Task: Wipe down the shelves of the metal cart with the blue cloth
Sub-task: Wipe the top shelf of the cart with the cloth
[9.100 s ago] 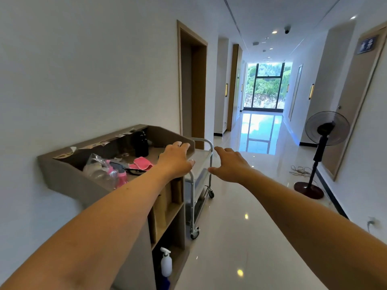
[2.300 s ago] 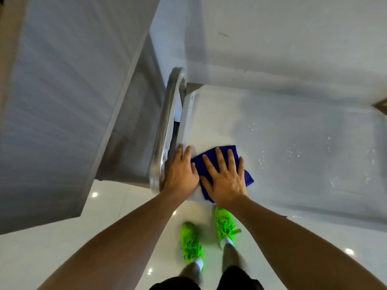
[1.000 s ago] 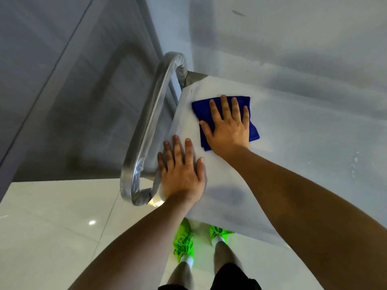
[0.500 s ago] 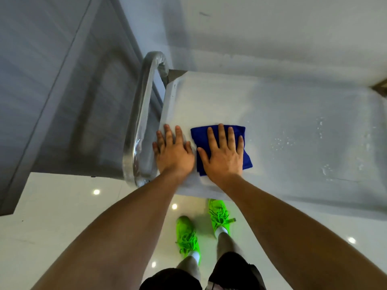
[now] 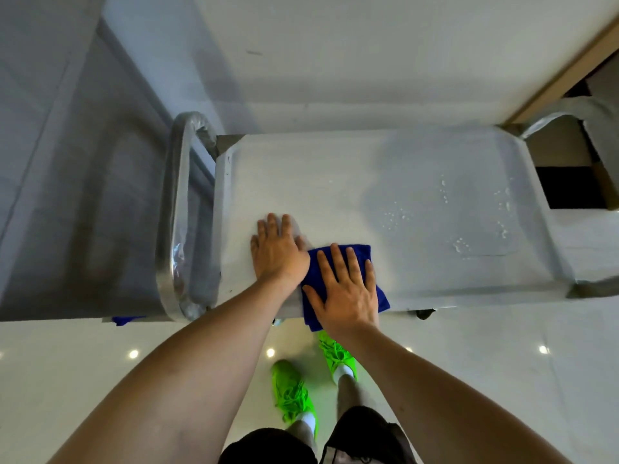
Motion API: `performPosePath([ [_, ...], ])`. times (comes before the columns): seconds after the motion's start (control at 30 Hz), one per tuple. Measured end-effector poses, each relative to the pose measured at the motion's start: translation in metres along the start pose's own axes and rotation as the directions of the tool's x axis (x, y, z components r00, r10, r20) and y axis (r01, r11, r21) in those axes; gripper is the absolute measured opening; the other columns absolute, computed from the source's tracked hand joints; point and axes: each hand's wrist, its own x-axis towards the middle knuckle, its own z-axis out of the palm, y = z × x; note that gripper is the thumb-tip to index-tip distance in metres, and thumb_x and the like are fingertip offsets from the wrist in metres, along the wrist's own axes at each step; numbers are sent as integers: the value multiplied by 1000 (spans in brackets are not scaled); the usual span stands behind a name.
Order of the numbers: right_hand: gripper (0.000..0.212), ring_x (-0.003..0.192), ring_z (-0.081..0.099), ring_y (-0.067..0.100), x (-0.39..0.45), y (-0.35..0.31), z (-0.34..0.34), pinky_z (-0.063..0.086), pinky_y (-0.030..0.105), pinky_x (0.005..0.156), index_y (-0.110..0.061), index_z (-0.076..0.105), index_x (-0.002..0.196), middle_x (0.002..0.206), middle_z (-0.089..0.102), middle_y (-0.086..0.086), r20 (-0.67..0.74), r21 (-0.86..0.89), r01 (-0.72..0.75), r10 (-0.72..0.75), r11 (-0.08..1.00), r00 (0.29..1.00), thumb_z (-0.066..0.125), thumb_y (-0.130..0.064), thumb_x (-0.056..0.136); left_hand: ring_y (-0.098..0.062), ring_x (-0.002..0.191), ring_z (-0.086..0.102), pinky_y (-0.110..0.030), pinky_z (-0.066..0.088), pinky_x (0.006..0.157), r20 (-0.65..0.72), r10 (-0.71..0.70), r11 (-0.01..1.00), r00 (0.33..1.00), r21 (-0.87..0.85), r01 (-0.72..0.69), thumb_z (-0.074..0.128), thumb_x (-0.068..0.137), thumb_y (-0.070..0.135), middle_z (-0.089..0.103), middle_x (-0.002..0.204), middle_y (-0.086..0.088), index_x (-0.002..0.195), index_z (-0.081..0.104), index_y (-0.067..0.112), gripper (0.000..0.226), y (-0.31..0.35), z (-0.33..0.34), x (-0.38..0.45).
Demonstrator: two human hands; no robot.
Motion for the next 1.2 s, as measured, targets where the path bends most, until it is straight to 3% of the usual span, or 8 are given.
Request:
performPosePath([
  [0.17, 69, 151, 19, 30, 14, 16, 0, 10, 56, 121, -23, 36, 153, 162, 30, 5, -47, -13, -28, 27, 1000, 999, 29, -64, 98, -27, 152, 8, -48, 10, 123, 0, 248, 965, 969, 85, -247, 22, 105, 41, 13, 166, -8, 157, 19, 18, 57, 6, 6, 10],
  [0.4, 74, 151, 14, 33, 74, 26, -10, 3, 57, 121, -22, 32, 155, 165, 22, 7, -57, -23, -47, 45, 999, 997, 33, -65, 95, -26, 148, 26, -45, 20, 119, -82, 287, 954, 955, 111, -277, 20, 103, 47, 34, 160, -7, 150, 41, 16, 60, -15, 14, 13],
  [0.57, 74, 152, 6, 32, 126, 37, -17, -2, 56, 121, -23, 24, 157, 166, 15, 7, -63, -31, -54, 52, 998, 997, 27, -65, 96, -33, 120, 51, -50, 36, 100, -210, 317, 942, 925, 183, -281, 43, 97, 43, 60, 131, -12, 123, 63, 11, 46, 0, 15, 23],
  [0.63, 75, 152, 4, 31, 145, 39, -20, -3, 56, 121, -24, 21, 157, 167, 13, 7, -61, -42, -57, 55, 997, 997, 23, -66, 96, -32, 114, 50, -50, 35, 97, -238, 332, 935, 913, 210, -285, 48, 95, 42, 60, 127, -11, 118, 63, 11, 41, 3, 18, 27],
  [0.8, 76, 153, 2, 32, 200, 51, -33, -3, 56, 121, -25, 16, 158, 167, 10, 6, -43, -68, -27, 25, 997, 999, 18, -67, 96, -39, 126, 47, -53, 28, 111, -291, 339, 936, 894, 199, -290, 46, 100, 39, 56, 138, -16, 131, 59, 8, 46, 4, 33, 24],
  [1.2, 75, 153, 2, 32, 271, 47, -46, -3, 57, 121, -25, 14, 159, 168, 8, 6, -65, -68, 16, -20, 998, 998, 17, -66, 96, -41, 125, 51, -53, 32, 110, -392, 354, 934, 849, 180, -307, 54, 97, 40, 57, 139, -17, 129, 63, 8, 46, -1, 37, 31],
])
